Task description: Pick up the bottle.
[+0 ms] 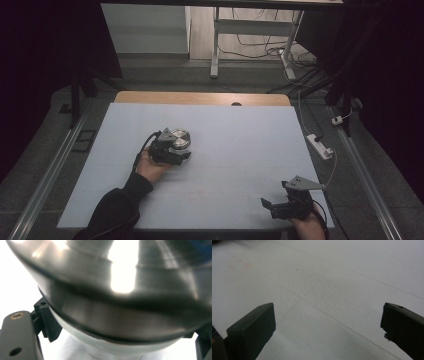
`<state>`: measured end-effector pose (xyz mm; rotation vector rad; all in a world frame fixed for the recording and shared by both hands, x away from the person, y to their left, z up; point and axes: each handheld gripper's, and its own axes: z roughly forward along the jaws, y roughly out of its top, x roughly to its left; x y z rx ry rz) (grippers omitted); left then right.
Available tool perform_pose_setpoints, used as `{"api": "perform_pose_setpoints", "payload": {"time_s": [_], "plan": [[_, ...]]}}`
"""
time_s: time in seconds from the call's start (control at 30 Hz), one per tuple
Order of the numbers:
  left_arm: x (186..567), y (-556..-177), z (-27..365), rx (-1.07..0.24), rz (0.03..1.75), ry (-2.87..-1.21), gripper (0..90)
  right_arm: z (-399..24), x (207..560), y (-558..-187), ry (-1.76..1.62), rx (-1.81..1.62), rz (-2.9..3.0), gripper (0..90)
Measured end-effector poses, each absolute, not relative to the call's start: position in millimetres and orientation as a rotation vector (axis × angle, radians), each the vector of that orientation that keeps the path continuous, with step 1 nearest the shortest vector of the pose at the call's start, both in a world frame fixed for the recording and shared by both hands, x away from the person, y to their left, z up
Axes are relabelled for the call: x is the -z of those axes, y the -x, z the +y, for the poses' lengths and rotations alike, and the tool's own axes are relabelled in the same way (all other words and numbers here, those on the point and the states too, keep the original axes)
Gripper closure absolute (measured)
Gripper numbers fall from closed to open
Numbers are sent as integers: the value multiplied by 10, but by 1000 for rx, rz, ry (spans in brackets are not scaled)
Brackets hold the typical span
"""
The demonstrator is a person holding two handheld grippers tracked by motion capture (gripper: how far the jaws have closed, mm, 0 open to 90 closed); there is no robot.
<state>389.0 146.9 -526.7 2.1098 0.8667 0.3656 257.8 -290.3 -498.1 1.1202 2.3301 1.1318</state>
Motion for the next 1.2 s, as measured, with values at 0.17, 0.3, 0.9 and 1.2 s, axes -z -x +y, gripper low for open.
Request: {"api": "perform_pose_setpoints", "payload": {"time_s": [0.17, 0.3, 0.9, 1.2], "plan": [[5190, -3845, 1453, -364, 832, -2101, 154, -2903, 4980, -2576, -1118, -1133, 2329, 0], [5089, -3769, 1428, -346, 804, -2079, 155, -2901, 4980, -2571, -1112, -1135, 2329, 0], [4815, -3374, 1279, -290, 659, -2118, 155, -2901, 4977, -2565, -1104, -1139, 2326, 0], [4773, -3229, 1145, -252, 596, -2141, 155, -2904, 4975, -2561, -1104, -1142, 2324, 0]]}}
